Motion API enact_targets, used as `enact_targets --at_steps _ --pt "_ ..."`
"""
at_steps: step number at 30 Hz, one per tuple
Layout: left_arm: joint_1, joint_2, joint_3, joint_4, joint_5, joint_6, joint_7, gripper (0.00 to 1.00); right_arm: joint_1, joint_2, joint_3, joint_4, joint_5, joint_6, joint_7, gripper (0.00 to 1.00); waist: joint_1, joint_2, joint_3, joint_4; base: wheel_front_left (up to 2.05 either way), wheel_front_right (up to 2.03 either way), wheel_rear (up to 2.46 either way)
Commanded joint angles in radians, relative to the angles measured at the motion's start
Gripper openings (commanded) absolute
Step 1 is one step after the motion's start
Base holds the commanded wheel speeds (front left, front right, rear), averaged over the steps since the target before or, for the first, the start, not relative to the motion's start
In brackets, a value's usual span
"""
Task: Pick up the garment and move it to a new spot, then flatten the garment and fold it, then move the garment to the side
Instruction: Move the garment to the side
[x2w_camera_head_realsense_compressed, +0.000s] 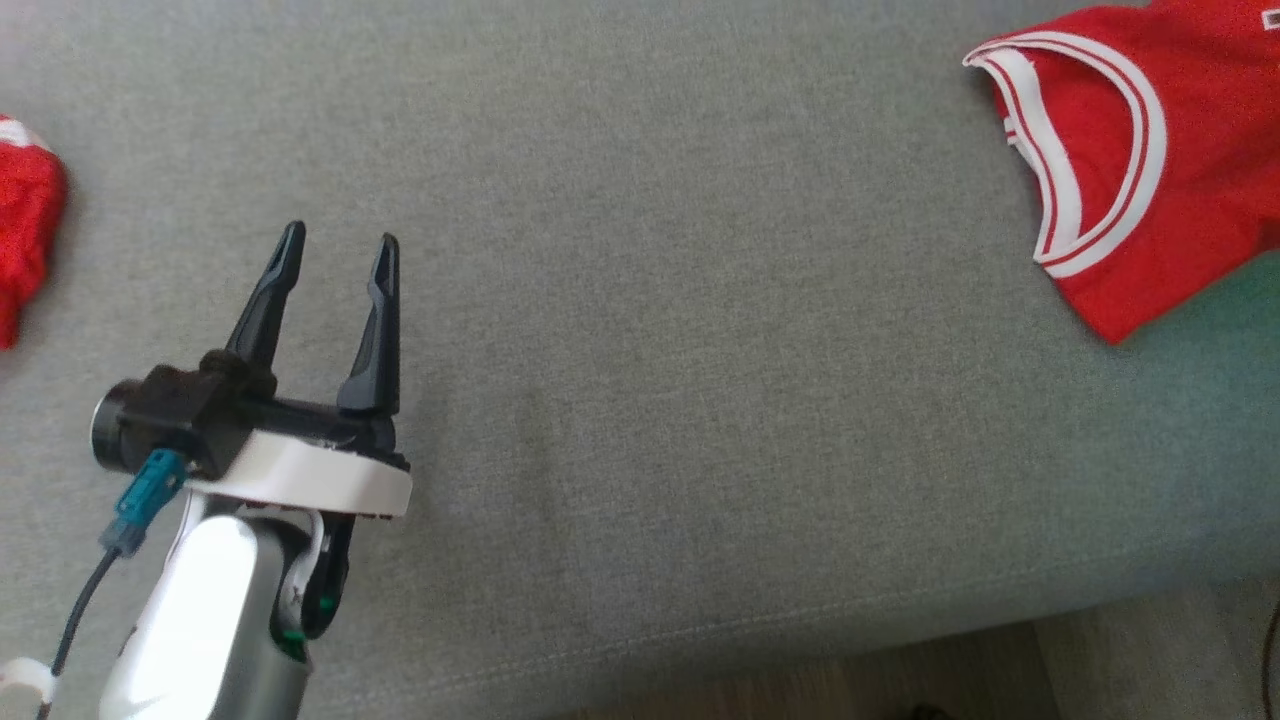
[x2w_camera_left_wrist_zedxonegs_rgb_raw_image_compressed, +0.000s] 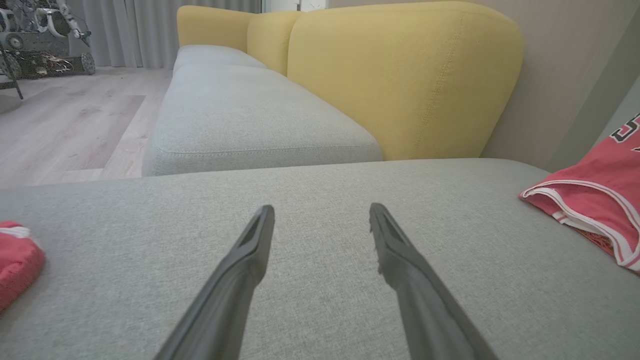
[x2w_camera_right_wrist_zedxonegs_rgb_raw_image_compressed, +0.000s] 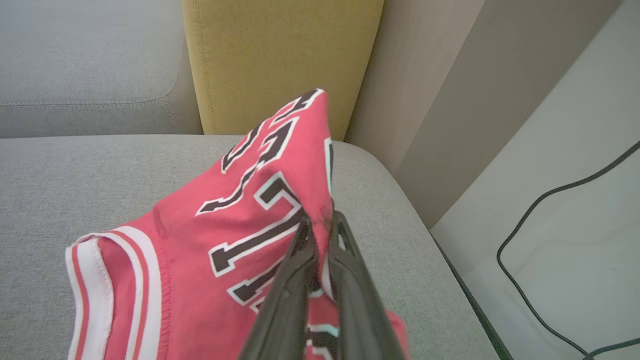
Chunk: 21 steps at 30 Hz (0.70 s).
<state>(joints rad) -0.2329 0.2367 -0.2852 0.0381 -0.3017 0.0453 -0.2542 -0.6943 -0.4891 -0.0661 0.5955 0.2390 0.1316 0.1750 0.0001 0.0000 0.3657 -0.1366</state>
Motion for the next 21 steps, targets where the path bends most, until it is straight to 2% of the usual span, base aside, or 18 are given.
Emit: enact_targets --at_steps 1,9,10,11,13,21 --pt "-0.040 0.025 0.030 -0.031 0.006 -0.004 -0.007 1.00 -0.031 -0.027 0.001 -0.023 0.006 -0.001 -0.011 0.00 -0.0001 0.0000 0.024 -0.007 0.00 0.00 0.00" --pt "-0.089 0.037 0.020 -0.032 0.013 -0.020 -0.006 1.00 -0.070 0.025 -0.067 0.032 -0.060 -0.001 -0.030 0.00 -0.0001 0.0000 0.095 -0.014 0.00 0.00 0.00" --pt "-0.094 0.039 0.018 -0.031 0.014 -0.022 -0.006 1.00 -0.075 0.035 -0.079 0.037 -0.071 -0.001 -0.032 0.05 -0.0001 0.0000 0.101 -0.015 0.00 0.00 0.00" --pt "-0.098 0.040 0.018 -0.031 0.015 -0.022 -0.006 1.00 -0.078 0.046 -0.090 0.041 -0.081 -0.001 -0.032 0.45 -0.0001 0.0000 0.107 -0.018 0.00 0.00 0.00" --pt "-0.103 0.043 0.017 -0.029 0.016 -0.023 -0.006 1.00 -0.081 0.068 -0.105 0.044 -0.102 -0.001 -0.035 1.00 -0.0001 0.0000 0.113 -0.023 0.00 0.00 0.00" --pt "-0.097 0.049 0.013 -0.014 0.014 -0.023 -0.006 1.00 -0.051 0.128 -0.162 0.019 -0.156 -0.001 -0.057 1.00 -0.0001 0.0000 0.090 -0.045 0.00 0.00 0.00"
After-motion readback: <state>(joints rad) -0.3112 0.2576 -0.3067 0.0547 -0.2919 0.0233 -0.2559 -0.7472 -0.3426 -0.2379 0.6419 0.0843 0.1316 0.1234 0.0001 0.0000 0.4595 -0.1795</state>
